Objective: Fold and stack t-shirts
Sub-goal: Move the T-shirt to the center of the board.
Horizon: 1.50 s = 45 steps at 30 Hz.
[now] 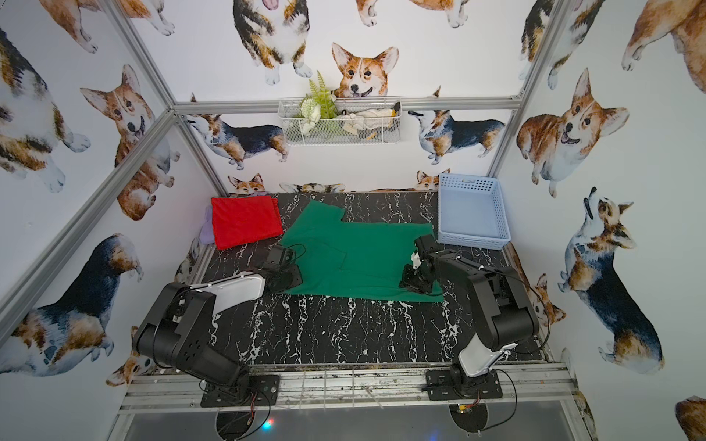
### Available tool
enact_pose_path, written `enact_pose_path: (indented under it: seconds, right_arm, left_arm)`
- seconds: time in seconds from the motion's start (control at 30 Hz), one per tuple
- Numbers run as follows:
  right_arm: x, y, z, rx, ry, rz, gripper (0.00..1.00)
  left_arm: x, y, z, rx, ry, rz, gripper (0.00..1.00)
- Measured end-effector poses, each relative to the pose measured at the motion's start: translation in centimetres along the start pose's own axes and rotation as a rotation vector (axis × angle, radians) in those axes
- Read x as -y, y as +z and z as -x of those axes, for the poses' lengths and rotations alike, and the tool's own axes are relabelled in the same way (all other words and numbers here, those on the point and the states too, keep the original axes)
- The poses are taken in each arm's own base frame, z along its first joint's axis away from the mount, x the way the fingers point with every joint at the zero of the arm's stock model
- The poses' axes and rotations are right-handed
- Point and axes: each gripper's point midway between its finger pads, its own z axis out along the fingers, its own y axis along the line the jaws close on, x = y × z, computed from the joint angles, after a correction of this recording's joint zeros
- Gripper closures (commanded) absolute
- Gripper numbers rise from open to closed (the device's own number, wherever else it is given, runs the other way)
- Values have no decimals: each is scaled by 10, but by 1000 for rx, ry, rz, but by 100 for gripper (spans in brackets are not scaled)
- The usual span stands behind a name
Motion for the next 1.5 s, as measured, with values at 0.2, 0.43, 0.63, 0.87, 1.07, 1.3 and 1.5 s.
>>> enact_pose_path:
  seconds: [0.2,0.43,0.63,0.87,1.07,1.3,1.5]
  right_arm:
    - [5,-1,-8,3,1,1,64]
    - [8,-4,-14,12,-1,5,64]
    - [12,-6,-23,9,1,2,64]
    - [17,-8,-30,5,14,-4,64]
    - [19,-10,-36,7,22,-4,64]
    - [23,-12,-44,8,41,-2,63]
    - [25,-14,-50,10,46,-1,63]
  left_arm:
    - [3,-6,-17,0,-12,-4,72]
    - [18,-17,-45,15,29,7,71]
    - [14,-26,-58,21,16,20,71]
    - [-6,-42,-79,5,5,60,70]
    - [-15,-50,-92,-7,4,85,70]
    - [-17,-54,-99,0,17,113,70]
    - [-20,-58,-106,2,20,118,69]
